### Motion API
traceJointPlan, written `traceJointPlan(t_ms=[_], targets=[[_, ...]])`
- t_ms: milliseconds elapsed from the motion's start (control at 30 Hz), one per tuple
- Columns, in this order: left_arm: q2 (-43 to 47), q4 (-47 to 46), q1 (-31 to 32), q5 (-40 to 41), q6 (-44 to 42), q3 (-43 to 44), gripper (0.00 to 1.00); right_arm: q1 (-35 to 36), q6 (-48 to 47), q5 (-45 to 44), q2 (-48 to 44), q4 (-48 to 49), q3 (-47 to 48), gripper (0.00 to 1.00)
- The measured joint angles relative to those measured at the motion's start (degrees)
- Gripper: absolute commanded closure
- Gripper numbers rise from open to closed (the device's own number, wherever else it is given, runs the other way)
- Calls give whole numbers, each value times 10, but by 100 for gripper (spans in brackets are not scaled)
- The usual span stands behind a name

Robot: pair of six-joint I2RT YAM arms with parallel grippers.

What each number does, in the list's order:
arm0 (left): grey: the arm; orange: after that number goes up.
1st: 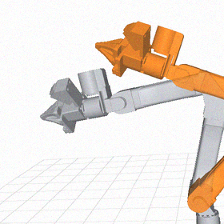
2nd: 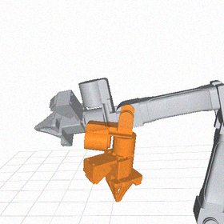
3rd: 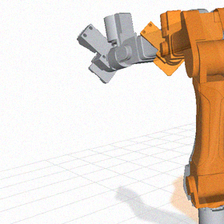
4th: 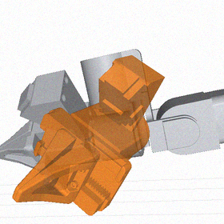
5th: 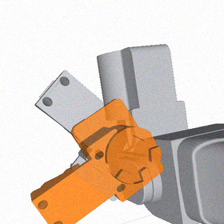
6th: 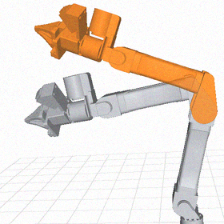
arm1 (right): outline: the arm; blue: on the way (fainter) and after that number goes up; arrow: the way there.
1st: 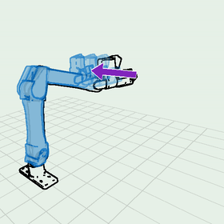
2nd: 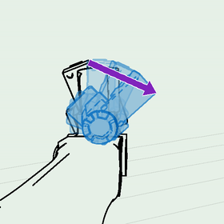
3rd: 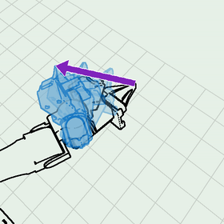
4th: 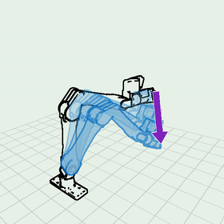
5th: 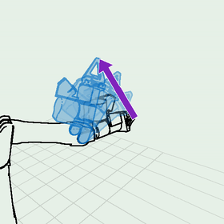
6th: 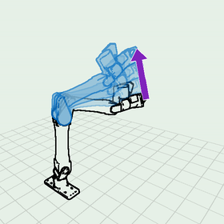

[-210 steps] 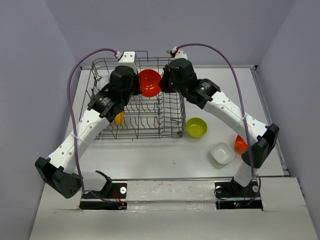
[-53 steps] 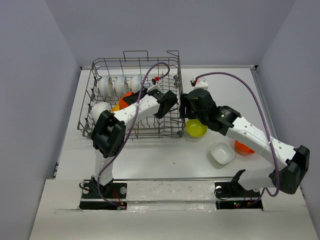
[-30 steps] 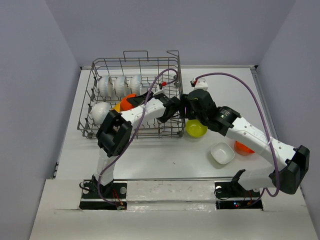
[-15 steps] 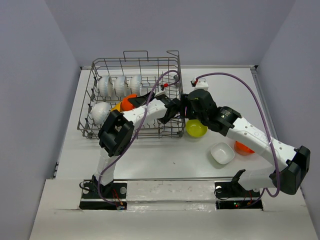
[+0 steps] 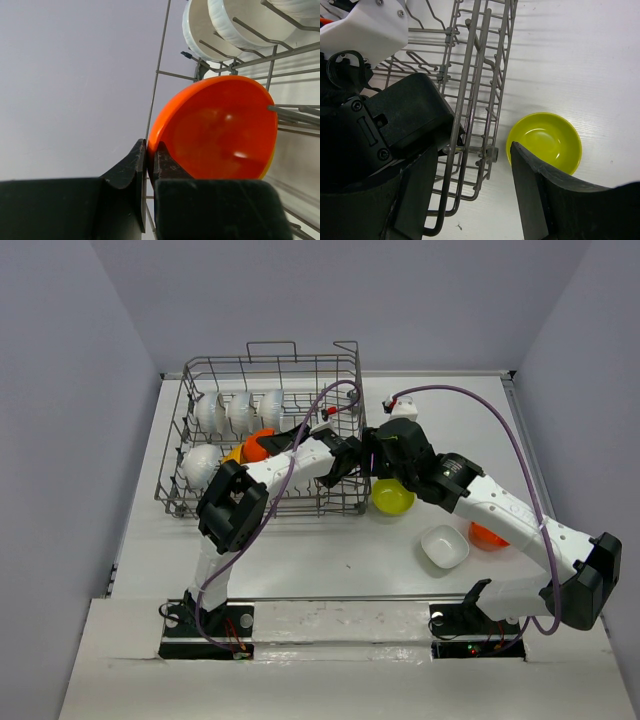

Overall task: Load the bowls into the dish rack
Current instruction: Insert the bowl into the dish rack.

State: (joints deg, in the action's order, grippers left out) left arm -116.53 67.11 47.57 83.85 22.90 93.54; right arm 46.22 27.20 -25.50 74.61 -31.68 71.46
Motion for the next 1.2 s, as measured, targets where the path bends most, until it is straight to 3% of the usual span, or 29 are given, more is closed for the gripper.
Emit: traceJointPlan(t_ms=[433, 1200], targets=[[0, 2, 0, -16, 12, 0, 83, 0, 0, 0, 0, 0, -1, 35], [0, -3, 3, -54, 40, -3, 56, 0, 0, 0, -3, -2, -1, 35]])
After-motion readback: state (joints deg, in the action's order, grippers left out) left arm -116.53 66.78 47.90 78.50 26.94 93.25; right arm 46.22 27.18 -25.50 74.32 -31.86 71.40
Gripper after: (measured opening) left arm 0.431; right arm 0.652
